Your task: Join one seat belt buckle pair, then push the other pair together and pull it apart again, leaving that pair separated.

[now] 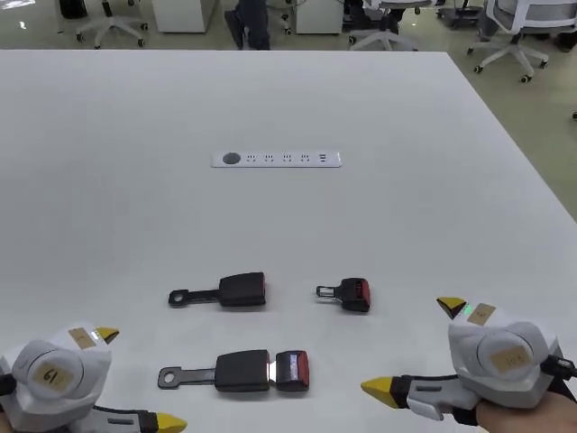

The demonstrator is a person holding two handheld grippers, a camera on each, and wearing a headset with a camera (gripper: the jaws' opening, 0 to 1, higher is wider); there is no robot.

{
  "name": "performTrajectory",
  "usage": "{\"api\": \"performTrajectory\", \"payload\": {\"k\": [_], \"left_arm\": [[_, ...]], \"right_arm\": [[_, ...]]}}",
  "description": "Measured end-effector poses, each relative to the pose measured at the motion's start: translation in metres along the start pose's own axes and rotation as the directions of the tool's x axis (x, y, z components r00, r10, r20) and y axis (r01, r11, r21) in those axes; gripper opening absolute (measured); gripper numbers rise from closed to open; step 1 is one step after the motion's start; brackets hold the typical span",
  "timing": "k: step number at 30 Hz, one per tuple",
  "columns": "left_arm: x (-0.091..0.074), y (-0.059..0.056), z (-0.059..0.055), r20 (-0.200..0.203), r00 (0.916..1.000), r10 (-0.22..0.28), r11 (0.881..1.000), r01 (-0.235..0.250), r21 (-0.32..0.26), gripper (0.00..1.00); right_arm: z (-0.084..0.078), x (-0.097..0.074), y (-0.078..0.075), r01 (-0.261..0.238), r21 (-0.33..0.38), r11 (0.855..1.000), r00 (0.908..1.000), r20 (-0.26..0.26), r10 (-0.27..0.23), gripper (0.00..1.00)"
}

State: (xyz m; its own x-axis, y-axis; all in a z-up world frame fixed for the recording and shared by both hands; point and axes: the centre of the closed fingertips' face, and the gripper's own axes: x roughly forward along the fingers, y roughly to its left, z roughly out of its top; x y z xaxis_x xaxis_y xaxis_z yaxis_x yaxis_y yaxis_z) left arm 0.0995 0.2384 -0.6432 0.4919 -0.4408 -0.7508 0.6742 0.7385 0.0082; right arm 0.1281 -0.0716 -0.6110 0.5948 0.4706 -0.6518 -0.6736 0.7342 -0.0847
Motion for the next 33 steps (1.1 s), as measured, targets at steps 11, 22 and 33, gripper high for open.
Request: {"api": "performTrajectory", "payload": {"k": [11,22,33], "left_arm": [[0.0,0.002,0.004,0.04,0.9991,0.012,0.999,-0.014,0.05,1.0],[0.001,-0.004,0.0,0.027,0.9996,-0.002,0.999,0.001,0.04,1.0],[0.004,-0.009,-0.006,0.009,0.9997,-0.024,0.999,0.023,0.04,1.0]], "right_arm": [[0.0,-0.001,0.003,0.004,0.004,1.0,1.0,0.001,-0.004,0.97],[-0.002,-0.002,0.002,0.006,0.012,1.0,1.0,0.0,-0.006,0.97],[-0.005,-0.005,0.003,0.012,0.012,1.0,0.9999,-0.005,-0.012,0.97]]}}
